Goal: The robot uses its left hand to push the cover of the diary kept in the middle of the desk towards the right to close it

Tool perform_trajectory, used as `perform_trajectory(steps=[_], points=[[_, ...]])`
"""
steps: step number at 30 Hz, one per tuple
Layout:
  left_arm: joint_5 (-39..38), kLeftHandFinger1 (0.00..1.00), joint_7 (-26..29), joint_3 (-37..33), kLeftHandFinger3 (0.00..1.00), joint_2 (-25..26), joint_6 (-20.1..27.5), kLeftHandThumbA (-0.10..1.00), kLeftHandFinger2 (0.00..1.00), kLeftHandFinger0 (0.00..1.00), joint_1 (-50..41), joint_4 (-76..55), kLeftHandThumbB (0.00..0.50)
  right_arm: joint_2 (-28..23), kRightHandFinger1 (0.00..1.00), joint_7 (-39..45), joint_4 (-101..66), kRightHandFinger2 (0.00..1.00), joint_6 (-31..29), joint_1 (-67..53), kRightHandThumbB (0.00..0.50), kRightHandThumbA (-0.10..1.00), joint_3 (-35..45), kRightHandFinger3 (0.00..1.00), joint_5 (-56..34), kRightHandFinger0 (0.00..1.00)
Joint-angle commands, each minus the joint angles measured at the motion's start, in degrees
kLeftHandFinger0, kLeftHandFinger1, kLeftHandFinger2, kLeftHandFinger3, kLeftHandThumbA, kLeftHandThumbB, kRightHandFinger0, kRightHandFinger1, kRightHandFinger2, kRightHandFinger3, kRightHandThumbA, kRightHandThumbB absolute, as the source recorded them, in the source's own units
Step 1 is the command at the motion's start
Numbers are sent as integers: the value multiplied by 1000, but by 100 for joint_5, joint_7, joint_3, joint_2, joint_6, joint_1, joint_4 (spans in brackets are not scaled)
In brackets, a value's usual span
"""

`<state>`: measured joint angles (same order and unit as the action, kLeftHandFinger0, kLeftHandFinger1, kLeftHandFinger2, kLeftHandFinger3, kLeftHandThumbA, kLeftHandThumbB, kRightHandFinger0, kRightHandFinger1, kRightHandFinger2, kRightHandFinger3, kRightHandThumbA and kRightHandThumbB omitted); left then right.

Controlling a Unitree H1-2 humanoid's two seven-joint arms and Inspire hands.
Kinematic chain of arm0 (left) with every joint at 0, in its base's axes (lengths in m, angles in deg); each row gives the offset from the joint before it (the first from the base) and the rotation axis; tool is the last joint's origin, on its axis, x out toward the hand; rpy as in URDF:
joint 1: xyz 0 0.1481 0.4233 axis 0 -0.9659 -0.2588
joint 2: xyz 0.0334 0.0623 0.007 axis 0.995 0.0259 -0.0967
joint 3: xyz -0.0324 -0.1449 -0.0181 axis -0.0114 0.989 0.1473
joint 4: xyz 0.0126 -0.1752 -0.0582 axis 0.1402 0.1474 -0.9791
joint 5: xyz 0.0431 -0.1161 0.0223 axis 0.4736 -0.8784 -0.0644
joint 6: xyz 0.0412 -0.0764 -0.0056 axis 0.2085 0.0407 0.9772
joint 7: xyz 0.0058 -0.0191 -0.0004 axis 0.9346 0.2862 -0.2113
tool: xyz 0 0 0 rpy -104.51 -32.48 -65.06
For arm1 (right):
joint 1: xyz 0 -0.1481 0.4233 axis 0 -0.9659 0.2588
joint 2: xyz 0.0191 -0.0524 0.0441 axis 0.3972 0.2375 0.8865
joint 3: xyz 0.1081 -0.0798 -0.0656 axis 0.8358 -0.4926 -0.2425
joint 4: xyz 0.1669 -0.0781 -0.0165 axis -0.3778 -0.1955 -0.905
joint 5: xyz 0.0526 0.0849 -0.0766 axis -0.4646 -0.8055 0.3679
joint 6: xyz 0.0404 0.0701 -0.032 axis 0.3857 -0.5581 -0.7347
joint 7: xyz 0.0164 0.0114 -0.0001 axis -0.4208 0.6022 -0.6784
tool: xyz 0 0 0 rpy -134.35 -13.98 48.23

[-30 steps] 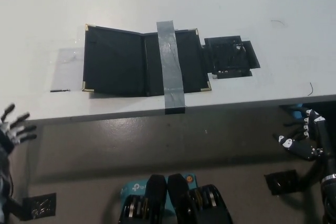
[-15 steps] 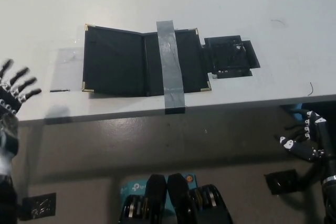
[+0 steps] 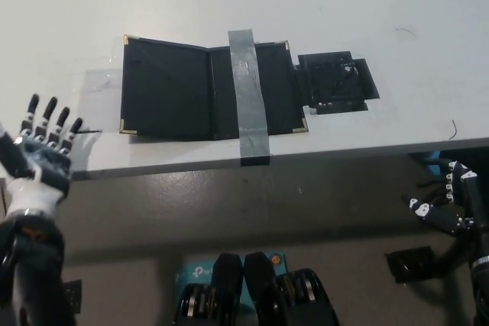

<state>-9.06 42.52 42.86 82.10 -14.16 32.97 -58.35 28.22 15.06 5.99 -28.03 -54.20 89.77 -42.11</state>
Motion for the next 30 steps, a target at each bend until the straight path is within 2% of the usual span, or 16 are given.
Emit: perform_trajectory(steps=[1, 6, 9, 11, 13, 14, 17, 19, 24, 26, 30], points=[[-199, 1000, 379, 32, 1000, 8, -96, 1000, 1000, 1000, 475, 204, 123, -130, 338, 22, -156, 445, -18, 124, 108, 866, 28, 710, 48, 270], [-357, 1000, 472, -18, 1000, -25, -96, 1000, 1000, 1000, 604, 263, 133, -155, 352, 52, -213, 452, 62, 144, 117, 867, 15, 707, 60, 278], [-559, 1000, 688, -165, 1000, -4, -96, 1000, 1000, 1000, 803, 378, 102, -158, 356, 77, -244, 459, 110, 165, 111, 861, -4, 717, 54, 284], [-672, 1000, 799, -325, 1000, 80, -96, 1000, 1000, 1000, 916, 619, 137, -162, 357, 82, -267, 460, 127, 178, 107, 844, -27, 719, 81, 290], [-669, 1000, 803, -400, 1000, 153, -96, 1000, 1000, 1000, 946, 733, 141, -143, 364, 80, -260, 462, 145, 212, 109, 841, -41, 724, 89, 299], [-620, 1000, 743, -479, 1000, 213, -96, 1000, 1000, 1000, 934, 849, 160, -151, 368, 101, -248, 467, 138, 210, 114, 845, -43, 729, 69, 303], [-666, 1000, 923, -612, 1000, 297, -96, 1000, 1000, 1000, 881, 963, 150, -143, 380, 132, -295, 478, 203, 201, 117, 849, -49, 737, 43, 322], [-203, 1000, 883, -800, 1000, 475, -96, 1000, 1000, 1000, 797, 1374, 186, -144, 386, 134, -293, 481, 181, 196, 122, 848, -46, 733, 33, 324], [73, 1000, 930, -785, 1000, 563, -95, 1000, 1000, 1000, 658, 1483, 181, -118, 396, 130, -317, 488, 153, 156, 109, 839, -16, 735, -13, 323], [61, 1000, 1001, -660, 1000, 569, -86, 1000, 1000, 1000, 633, 1452, 154, -107, 397, 114, -310, 487, 158, 142, 109, 835, -4, 734, -18, 323], [97, 1000, 1060, -576, 1000, 620, -95, 1000, 1000, 1000, 641, 1441, 158, -123, 402, 98, -354, 495, 207, 110, 111, 853, -13, 744, 32, 326]])
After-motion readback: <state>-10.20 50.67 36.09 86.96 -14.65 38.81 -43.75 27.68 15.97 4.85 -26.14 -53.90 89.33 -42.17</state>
